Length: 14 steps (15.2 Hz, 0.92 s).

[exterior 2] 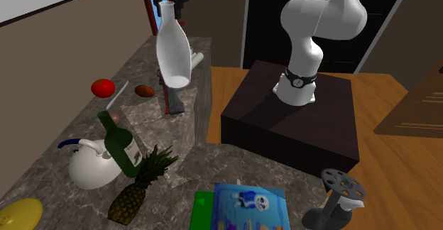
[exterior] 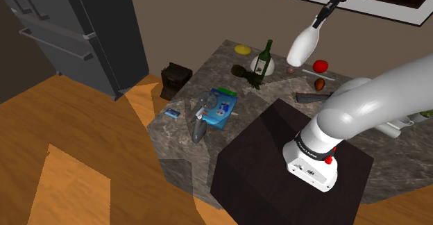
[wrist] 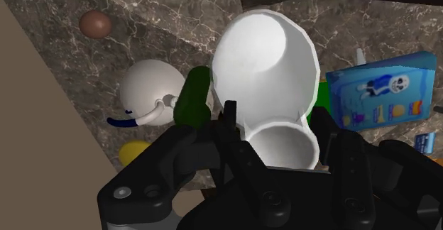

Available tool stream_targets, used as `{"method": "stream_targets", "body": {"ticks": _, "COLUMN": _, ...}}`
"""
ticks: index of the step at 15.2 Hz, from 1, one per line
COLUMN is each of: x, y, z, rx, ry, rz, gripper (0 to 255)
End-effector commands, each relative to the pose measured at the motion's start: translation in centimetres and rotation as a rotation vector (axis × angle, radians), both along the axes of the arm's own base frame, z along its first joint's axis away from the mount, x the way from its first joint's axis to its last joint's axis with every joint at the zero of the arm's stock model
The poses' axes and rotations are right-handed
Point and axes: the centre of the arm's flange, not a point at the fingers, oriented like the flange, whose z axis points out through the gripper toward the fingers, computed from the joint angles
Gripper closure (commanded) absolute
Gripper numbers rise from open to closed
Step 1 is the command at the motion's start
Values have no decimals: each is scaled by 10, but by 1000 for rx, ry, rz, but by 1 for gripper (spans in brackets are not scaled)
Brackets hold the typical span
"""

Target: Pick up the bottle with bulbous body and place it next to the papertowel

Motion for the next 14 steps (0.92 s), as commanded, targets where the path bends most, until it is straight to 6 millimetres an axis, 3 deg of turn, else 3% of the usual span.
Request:
{"method": "stream_targets", "body": {"ticks": 1, "x": -22, "y": -18, "z": 0, "rx": -1, "ry": 0, "rz": 2, "gripper": 255}}
{"method": "stream_targets", "body": {"ticks": 14, "x": -158, "y": -123, "z": 0, "rx": -1, "ry": 0, "rz": 2, "gripper": 255}}
